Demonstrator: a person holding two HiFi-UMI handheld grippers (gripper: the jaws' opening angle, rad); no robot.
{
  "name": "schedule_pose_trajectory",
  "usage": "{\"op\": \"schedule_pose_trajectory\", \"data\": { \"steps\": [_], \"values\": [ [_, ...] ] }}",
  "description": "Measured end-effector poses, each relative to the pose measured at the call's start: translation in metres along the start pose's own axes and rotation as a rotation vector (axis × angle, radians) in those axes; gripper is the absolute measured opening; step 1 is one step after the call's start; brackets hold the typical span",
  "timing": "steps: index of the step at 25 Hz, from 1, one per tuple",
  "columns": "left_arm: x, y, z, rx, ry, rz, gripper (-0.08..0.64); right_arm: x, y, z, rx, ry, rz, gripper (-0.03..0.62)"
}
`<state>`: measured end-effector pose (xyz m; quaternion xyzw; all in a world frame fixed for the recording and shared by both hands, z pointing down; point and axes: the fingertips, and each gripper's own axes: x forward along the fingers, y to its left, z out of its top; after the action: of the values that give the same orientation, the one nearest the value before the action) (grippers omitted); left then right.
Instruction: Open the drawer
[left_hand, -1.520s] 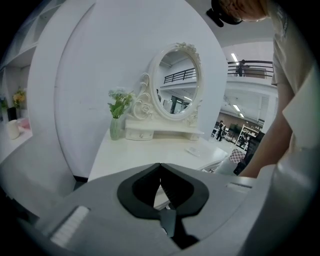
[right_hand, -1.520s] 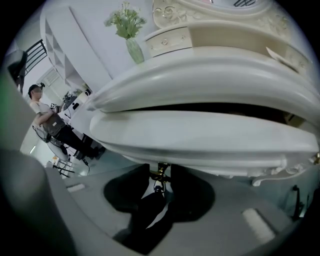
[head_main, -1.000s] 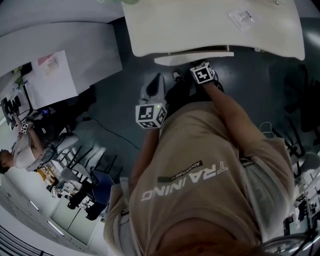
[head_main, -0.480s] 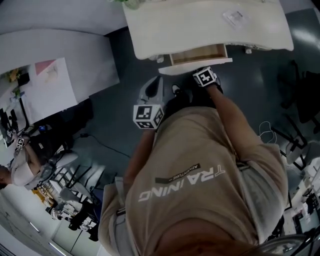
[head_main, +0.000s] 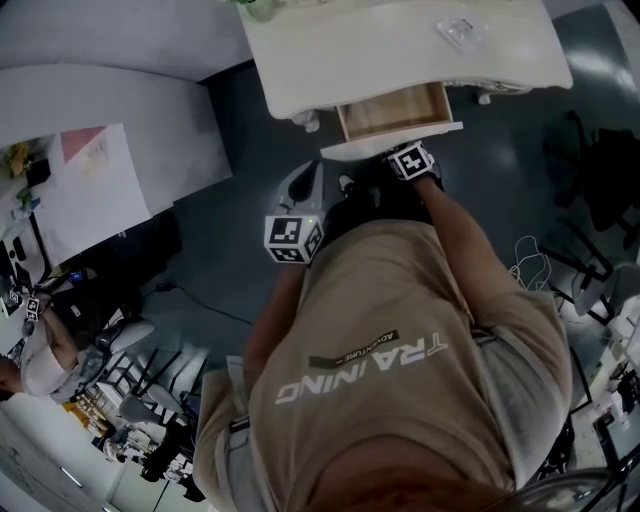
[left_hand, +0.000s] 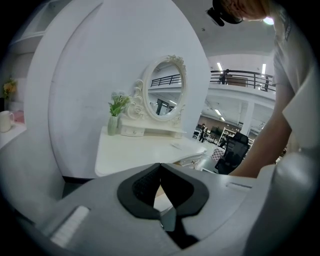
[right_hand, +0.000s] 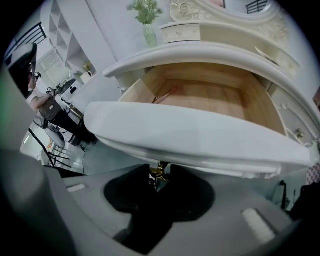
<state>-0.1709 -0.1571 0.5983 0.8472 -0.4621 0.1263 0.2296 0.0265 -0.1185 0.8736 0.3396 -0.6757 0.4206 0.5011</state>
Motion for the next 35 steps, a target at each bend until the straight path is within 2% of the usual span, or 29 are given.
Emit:
{"op": "schedule_pose_trajectory", "data": {
  "steps": [2, 3, 4, 6, 7, 9, 11, 14, 15, 18, 21, 26, 32, 35],
  "values": [
    [-0.003, -0.001, -0.003, 0.001, 0.002, -0.004, 0.008, -0.005, -0.008, -0.023, 0.017, 0.089, -0.057, 0.135],
    [-0.003, -0.001, -0.004, 0.001, 0.003, -0.005, 0.008, -0.006, -0.009, -0.027, 0.019, 0.098, -0.062, 0.135],
    [-0.003, -0.002, -0.006, 0.001, 0.006, -0.005, 0.008, -0.005, -0.003, -0.022, 0.014, 0.059, -0.037, 0.135],
    [-0.004, -0.006, -0.008, 0.004, 0.013, -0.001, 0.008, 0.000, 0.016, 0.005, -0.013, -0.096, 0.064, 0.135],
    [-0.004, -0.008, -0.009, 0.006, 0.016, 0.002, 0.008, 0.003, 0.021, 0.011, -0.025, -0.141, 0.093, 0.135],
    [-0.003, -0.015, -0.008, 0.008, 0.017, 0.008, 0.008, 0.005, 0.017, 0.008, -0.045, -0.161, 0.093, 0.135],
    [0.001, -0.023, -0.006, 0.013, 0.016, 0.013, 0.008, 0.003, 0.012, 0.000, -0.042, -0.135, 0.081, 0.135],
    [0.008, -0.035, -0.002, 0.024, 0.016, 0.018, 0.008, -0.004, 0.001, -0.036, 0.005, 0.037, 0.039, 0.135],
    [0.010, -0.040, -0.001, 0.026, 0.017, 0.021, 0.008, -0.004, 0.000, -0.039, 0.005, 0.048, 0.037, 0.135],
    [0.012, -0.058, -0.001, 0.023, 0.021, 0.032, 0.008, -0.004, 0.006, -0.038, -0.021, 0.000, 0.085, 0.135],
    [0.013, -0.070, -0.002, 0.022, 0.025, 0.049, 0.008, -0.006, 0.005, -0.044, -0.041, 0.000, 0.098, 0.135],
    [0.015, -0.088, -0.016, 0.017, 0.046, 0.080, 0.008, -0.003, 0.021, -0.040, -0.061, -0.084, 0.209, 0.135],
    [0.016, -0.106, -0.032, -0.020, 0.045, 0.112, 0.008, -0.005, 0.017, -0.033, -0.095, -0.154, 0.216, 0.133],
    [0.009, -0.120, -0.041, -0.018, 0.058, 0.088, 0.008, -0.006, 0.011, -0.053, -0.074, -0.080, 0.178, 0.133]
  ]
}}
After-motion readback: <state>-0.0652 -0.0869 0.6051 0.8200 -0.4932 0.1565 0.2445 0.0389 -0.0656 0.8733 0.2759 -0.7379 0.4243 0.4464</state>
